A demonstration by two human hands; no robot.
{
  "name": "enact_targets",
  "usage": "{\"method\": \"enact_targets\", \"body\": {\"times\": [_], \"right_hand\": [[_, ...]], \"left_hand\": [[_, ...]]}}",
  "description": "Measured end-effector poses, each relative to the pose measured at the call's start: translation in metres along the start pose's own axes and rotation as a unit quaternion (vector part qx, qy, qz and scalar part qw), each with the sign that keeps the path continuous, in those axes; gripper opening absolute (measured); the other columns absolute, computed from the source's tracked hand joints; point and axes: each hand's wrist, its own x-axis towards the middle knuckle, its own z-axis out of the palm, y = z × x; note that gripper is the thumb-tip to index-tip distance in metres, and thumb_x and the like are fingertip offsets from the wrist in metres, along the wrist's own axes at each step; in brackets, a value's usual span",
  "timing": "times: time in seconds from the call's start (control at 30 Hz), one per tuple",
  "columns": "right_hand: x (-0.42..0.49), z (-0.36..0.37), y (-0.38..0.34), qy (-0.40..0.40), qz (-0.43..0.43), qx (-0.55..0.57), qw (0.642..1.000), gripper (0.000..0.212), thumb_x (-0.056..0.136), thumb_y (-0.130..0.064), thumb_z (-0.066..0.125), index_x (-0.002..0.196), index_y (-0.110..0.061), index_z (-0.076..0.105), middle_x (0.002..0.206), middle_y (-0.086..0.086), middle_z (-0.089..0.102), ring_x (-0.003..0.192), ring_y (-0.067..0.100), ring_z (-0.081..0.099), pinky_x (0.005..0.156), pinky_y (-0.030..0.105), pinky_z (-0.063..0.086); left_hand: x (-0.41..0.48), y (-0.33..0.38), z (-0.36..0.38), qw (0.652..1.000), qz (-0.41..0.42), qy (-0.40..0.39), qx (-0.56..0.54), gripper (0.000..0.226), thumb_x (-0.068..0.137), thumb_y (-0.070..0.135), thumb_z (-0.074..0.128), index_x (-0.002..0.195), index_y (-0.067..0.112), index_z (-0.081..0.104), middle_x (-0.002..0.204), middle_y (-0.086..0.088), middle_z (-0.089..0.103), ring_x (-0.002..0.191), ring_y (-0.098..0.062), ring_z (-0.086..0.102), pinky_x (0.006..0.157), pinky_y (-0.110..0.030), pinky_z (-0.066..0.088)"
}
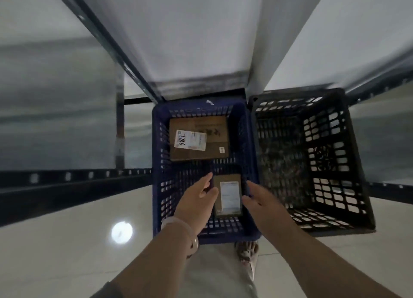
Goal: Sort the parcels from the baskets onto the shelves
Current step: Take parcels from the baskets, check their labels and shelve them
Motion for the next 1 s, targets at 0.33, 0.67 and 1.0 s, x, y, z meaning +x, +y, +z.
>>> {"method": "enact_targets", "body": {"times": [0.33,0.67,1.0], "right_hand": [[0.170,0.103,0.104,-0.022,0.119,0.022,0.992,0.059,0.093,-0.033,0.055,0.147,-0.017,0.034,0.144,-0.002,0.042,0.124,0.019,0.048,0.098,0.023,0.040],[0.217,0.126,0.136,0.064,0.205,0.020,0.976,0.073,0.085,-0.028,0.060,0.150,-0.025,0.028,0.145,0.009,0.039,0.125,0.027,0.047,0.106,0.038,0.042],[0.197,0.123,0.125,-0.019,0.197,0.120,0.973,0.050,0.085,-0.003,0.042,0.130,-0.020,0.055,0.109,0.006,0.065,0.092,0.025,0.066,0.080,0.043,0.059]], "left_hand": [[0.157,-0.114,0.072,0.998,-0.045,-0.024,-0.028,0.034,0.106,0.026,0.038,0.136,0.042,0.041,0.117,0.020,0.040,0.106,0.004,0.045,0.076,-0.003,0.039],[0.219,-0.151,0.105,0.982,-0.165,-0.045,-0.078,0.055,0.105,0.018,0.041,0.155,0.023,0.018,0.147,-0.008,0.044,0.121,-0.016,0.049,0.086,-0.015,0.035],[0.203,-0.163,0.075,0.984,-0.163,0.039,-0.065,0.065,0.090,0.022,0.051,0.152,0.028,0.029,0.144,-0.006,0.048,0.123,-0.031,0.054,0.102,-0.046,0.048]]}}
